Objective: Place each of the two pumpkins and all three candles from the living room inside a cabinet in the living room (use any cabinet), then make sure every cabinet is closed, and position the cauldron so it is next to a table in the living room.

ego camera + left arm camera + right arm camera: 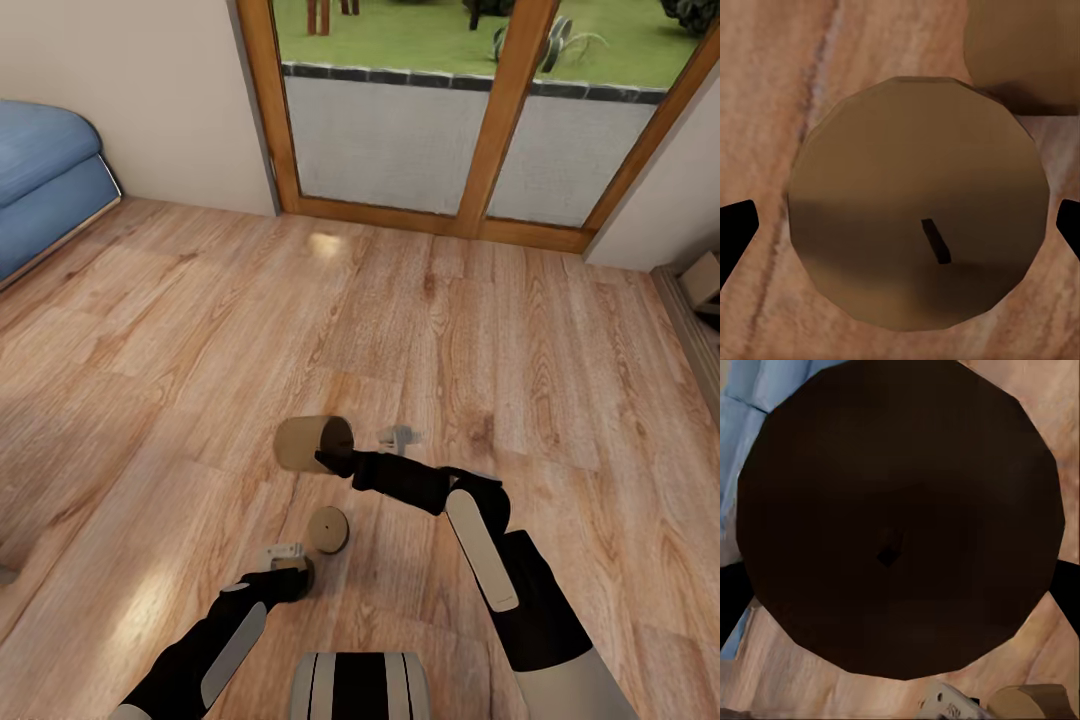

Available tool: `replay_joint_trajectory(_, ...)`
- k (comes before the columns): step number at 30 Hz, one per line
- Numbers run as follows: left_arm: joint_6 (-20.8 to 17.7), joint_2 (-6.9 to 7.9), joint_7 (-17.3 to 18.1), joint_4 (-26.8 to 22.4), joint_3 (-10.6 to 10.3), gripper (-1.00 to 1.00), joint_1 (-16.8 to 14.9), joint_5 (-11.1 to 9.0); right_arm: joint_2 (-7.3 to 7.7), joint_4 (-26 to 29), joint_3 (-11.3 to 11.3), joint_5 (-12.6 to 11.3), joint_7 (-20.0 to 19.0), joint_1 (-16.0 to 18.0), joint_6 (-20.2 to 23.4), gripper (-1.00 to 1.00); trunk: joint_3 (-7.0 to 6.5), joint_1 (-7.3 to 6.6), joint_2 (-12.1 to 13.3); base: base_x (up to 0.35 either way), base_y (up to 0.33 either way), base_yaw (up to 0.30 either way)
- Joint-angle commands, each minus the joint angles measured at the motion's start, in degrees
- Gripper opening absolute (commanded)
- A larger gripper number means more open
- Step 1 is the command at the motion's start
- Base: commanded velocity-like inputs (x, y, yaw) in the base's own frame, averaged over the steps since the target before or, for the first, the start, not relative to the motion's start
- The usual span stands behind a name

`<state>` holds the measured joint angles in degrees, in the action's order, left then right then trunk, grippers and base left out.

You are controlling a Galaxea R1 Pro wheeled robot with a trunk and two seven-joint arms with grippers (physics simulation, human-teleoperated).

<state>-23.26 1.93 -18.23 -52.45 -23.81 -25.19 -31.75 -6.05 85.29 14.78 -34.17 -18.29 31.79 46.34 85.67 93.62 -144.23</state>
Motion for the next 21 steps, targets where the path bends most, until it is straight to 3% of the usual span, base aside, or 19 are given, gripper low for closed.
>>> replay_joint_trajectory(1,-0.10,0.08,-0.57,-0.11,-0.27,1.00,-0.03,-0.60,0.00,-0.01,0.00,0.82,-1.84,0.03,0.15,-1.00,0.04,-0.01,-0.01,0.000,0.000,0.000)
replay_joint_trajectory(6,-0.08,0.13,-0.57,-0.10,-0.27,1.00,-0.03,-0.60,0.06,-0.02,0.14,0.86,-4.43,0.03,0.11,-1.00,0.04,-0.01,-0.01,0.000,0.000,0.000)
replay_joint_trajectory(10,-0.05,0.10,-0.57,-0.11,-0.27,1.00,-0.03,-0.61,0.07,-0.03,0.16,0.86,-4.66,0.03,0.12,-1.00,0.92,0.09,-0.07,0.000,0.000,0.000)
replay_joint_trajectory(21,-0.03,0.00,-0.38,-0.11,-0.29,1.00,-0.03,-0.66,0.07,-0.04,0.16,1.27,-4.67,0.03,0.12,-1.00,0.92,0.09,-0.07,0.000,0.000,0.000)
